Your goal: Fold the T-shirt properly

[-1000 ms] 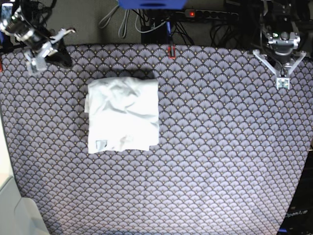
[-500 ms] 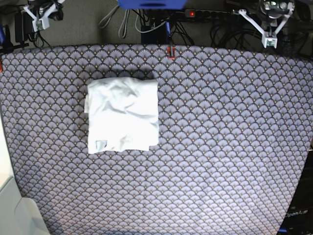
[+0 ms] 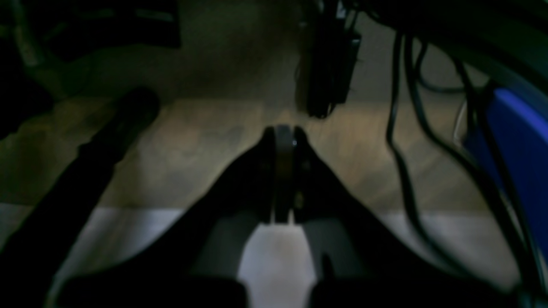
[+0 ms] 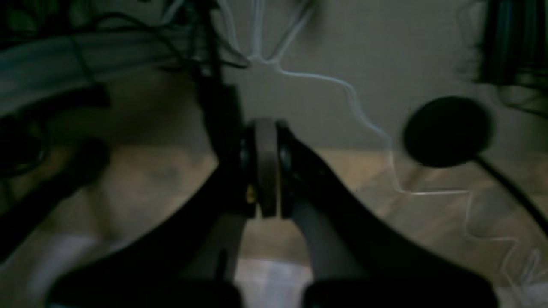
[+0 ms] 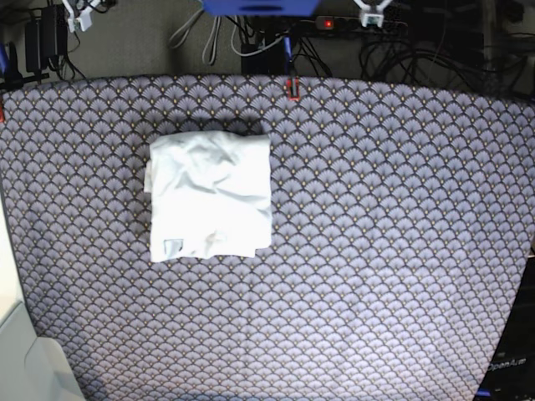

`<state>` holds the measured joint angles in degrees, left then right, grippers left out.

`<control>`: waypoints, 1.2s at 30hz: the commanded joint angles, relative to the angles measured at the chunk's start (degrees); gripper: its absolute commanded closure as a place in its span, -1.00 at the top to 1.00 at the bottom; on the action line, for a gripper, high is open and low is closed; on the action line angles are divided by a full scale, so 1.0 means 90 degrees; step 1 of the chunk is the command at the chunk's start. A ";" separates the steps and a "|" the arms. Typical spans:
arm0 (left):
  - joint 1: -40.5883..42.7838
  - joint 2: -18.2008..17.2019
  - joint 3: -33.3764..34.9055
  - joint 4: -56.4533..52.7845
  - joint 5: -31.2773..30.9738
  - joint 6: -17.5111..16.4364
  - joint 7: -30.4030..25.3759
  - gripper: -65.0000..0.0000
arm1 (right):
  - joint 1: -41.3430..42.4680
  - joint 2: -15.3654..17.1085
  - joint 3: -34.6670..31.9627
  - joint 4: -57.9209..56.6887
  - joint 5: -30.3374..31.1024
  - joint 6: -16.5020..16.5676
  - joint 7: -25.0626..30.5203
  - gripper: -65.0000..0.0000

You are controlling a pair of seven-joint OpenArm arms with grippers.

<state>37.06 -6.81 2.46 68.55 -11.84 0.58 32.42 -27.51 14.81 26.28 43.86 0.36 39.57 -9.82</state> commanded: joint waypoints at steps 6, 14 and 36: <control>-0.0469 0.0351 0.0054 -0.2025 -0.0028 -0.0040 -0.1644 -0.98 | 0.0365 0.0323 -0.1734 -0.1703 -0.0045 0.0048 0.1771 -1.00; -0.2726 0.0312 0.0005 -0.6538 -0.0038 -0.0040 -0.3559 -0.98 | 0.1342 -0.0029 -0.3980 -0.3833 -0.0045 -0.3278 0.3421 -1.00; -0.4240 0.0322 0.0064 -0.7476 0.0402 -0.0030 -0.4174 -0.98 | 0.1850 -0.0927 -0.4176 -0.4477 0.0863 -0.6854 0.4134 -1.00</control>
<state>-0.89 -3.84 2.90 1.13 -8.14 0.01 -4.86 -10.37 6.26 -11.38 3.68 7.66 -21.50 26.72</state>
